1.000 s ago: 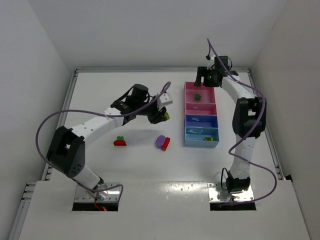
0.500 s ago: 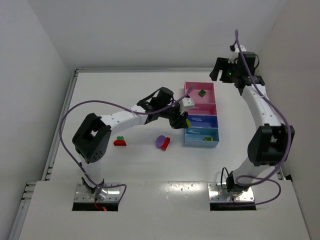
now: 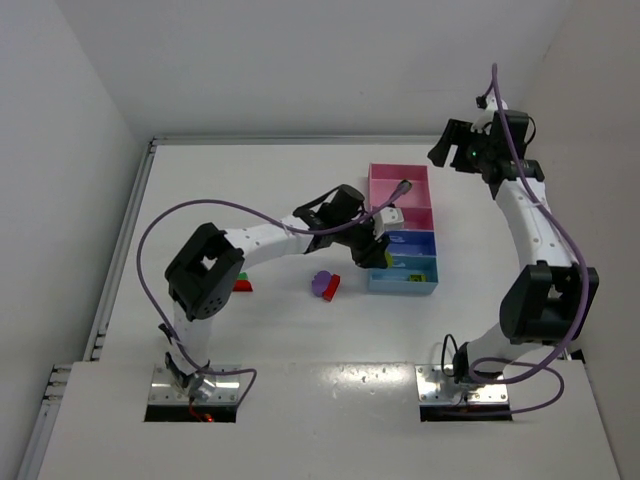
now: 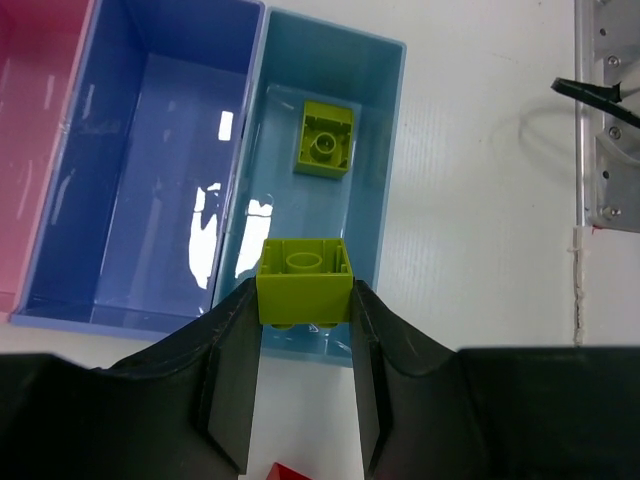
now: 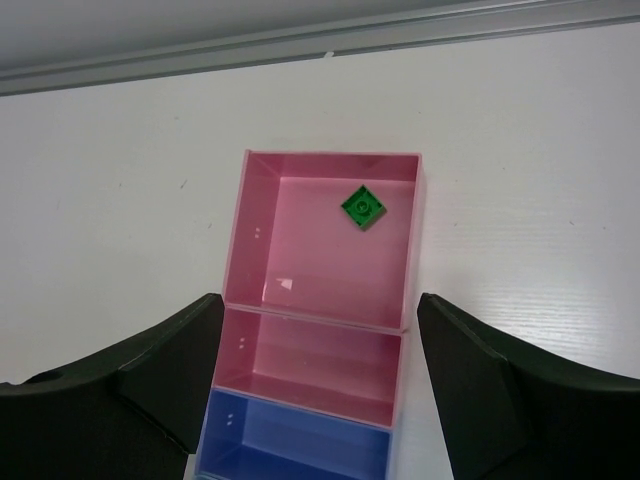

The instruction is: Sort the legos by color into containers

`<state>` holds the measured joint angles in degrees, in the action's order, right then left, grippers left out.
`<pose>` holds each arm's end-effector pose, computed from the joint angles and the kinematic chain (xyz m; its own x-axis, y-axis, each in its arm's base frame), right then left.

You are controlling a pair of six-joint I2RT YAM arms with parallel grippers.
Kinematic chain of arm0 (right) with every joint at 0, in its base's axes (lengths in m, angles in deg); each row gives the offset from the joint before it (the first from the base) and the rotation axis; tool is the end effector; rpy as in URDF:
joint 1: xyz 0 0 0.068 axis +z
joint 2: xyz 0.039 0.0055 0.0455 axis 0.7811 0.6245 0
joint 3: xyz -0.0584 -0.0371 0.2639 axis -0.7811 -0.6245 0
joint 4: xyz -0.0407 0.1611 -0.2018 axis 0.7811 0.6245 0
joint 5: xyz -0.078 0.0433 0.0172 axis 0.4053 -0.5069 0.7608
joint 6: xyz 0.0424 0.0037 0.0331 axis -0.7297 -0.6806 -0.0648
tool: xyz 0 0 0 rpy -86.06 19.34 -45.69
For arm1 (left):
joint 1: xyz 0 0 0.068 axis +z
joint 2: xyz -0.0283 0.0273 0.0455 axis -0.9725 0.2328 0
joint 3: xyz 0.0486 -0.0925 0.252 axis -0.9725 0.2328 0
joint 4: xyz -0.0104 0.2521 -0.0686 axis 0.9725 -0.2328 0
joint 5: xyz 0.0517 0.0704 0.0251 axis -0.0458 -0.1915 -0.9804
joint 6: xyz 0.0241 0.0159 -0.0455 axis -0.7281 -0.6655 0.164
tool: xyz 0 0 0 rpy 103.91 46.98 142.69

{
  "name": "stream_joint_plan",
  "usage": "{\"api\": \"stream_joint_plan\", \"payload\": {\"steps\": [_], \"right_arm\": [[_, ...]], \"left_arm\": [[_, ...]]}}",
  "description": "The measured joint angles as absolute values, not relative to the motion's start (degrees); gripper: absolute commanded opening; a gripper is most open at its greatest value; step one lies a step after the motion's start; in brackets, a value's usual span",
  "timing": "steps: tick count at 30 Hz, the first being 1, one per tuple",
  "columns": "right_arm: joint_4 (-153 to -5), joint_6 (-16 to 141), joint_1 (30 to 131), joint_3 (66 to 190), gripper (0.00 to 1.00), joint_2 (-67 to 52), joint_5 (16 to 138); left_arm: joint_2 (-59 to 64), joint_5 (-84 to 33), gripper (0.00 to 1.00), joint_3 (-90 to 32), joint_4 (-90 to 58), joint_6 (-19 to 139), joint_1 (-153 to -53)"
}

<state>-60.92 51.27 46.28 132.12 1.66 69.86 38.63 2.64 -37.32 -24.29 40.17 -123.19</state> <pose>0.3660 -0.0236 0.3407 -0.5011 0.3416 -0.7951 0.0233 0.9238 0.3822 0.2860 -0.3337 0.2236 -0.2762 0.4630 -0.8422 0.9610 0.1447 -0.2356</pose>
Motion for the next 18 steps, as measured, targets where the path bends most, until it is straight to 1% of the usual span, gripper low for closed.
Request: {"api": "stream_joint_plan", "payload": {"steps": [3, 4, 5, 7, 9, 10, 12, 18], "right_arm": [[-60.9, 51.2, 45.5, 132.1, 0.79, 1.7, 69.2], [-60.9, 51.2, 45.4, 132.1, 0.79, 1.7, 68.9], [-60.9, 51.2, 45.2, 132.1, 0.79, 1.7, 68.7], [-60.9, 51.1, 44.8, 132.1, 0.79, 1.7, 68.4], [-60.9, 51.1, 44.7, 132.1, 0.79, 1.7, 68.1], [-60.9, 51.1, 44.7, 132.1, 0.79, 1.7, 67.9], [-60.9, 51.1, 44.7, 132.1, 0.79, 1.7, 67.6], [-60.9, 51.1, 44.7, 132.1, 0.79, 1.7, 67.0]], "left_arm": [[39.7, 2.5, 0.44, -37.3, -24.3, 40.2, -123.5], [40.0, 2.4, 0.47, -37.4, -24.4, 40.2, -123.7], [40.3, 2.2, 0.53, -37.4, -24.5, 40.1, -123.8], [40.7, 2.1, 0.56, -37.6, -24.7, 40.1, -124.2], [41.0, 2.0, 0.64, -38.0, -24.8, 40.1, -124.6], [41.0, 2.0, 0.64, -38.1, -24.7, 40.0, -124.6], [41.0, 1.9, 0.69, -38.3, -24.7, 40.2, -124.7], [40.6, -0.2, 0.69, -38.6, -24.2, 41.6, -124.7]]}}
